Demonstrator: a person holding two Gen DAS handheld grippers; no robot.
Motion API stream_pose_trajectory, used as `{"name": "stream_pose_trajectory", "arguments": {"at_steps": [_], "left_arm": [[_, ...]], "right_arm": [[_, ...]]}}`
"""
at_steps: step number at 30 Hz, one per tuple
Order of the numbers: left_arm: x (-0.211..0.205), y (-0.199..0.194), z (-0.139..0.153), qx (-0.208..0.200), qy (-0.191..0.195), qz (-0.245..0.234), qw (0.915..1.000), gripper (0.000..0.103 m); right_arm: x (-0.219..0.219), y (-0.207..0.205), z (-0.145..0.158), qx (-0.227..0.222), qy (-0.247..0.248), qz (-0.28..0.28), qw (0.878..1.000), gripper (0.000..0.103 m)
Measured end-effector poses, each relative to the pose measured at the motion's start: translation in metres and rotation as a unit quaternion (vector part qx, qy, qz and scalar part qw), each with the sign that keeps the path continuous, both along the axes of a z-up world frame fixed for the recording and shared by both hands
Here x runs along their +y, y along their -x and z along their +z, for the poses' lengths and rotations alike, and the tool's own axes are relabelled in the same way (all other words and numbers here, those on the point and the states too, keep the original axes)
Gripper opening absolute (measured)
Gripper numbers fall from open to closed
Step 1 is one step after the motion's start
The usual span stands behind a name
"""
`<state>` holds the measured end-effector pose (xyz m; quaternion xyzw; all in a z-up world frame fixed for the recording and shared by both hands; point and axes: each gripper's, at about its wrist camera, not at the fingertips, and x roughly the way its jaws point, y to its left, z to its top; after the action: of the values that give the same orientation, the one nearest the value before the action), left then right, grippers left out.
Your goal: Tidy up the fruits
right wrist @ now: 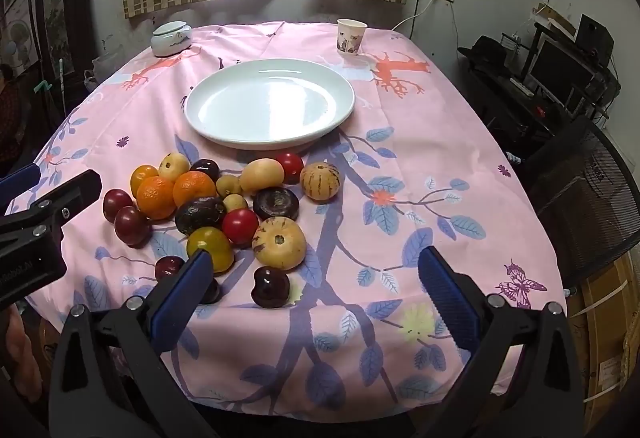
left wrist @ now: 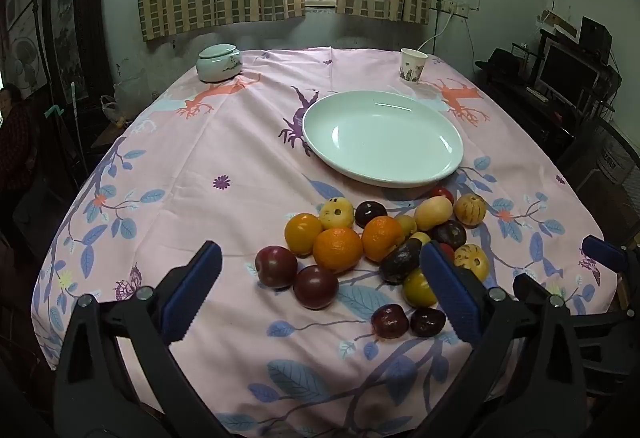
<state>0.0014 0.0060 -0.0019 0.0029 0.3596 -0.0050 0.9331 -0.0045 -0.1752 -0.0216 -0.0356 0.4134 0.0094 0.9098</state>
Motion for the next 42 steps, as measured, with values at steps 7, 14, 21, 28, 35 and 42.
{"name": "stream_pose_trajectory", "arguments": {"at_steps": [7,14,21,28,35,42], "left_arm": [[-0.0006,0.0,0.0,0.0,0.0,0.0,1.0,0.101],[-0.0008,0.0001,-0.0003,0.0,0.0,0.0,1.0,0.101],[0.0004,0.0003,-0.0015,0.002,0.001,-0.002,1.0,0.101],[0.0002,0.0,-0.0013,0.003,0.001,-0.001,1.0,0.101],[0.0005,-0.0001,-0.0016,0.003,0.001,-0.001,1.0,0.101],[0.0004,0.0002,-0.0025,0.004,0.002,-0.001,1.0,0.101]], "right_arm": [[0.001,-0.0007,-0.0005,0.002,0.003,0.0,1.0,0.102],[0.0044,-0.0044,-0.0021,0.004,0.004,0.002,1.0,0.102],[0.0032,-0.0014,-0.0025,-0.001,0.001,0.004,1.0,0.102],[0.0054,-0.001,-0.0029,-0.004,0.003,0.007,1.0,0.102],[0.0069,-0.0013,-0.0043,0.007,0.006,0.01,1.0,0.102],[0.0077,-0.0002,-0.0033,-0.011,0.005,0.009,1.0,0.102]]}}
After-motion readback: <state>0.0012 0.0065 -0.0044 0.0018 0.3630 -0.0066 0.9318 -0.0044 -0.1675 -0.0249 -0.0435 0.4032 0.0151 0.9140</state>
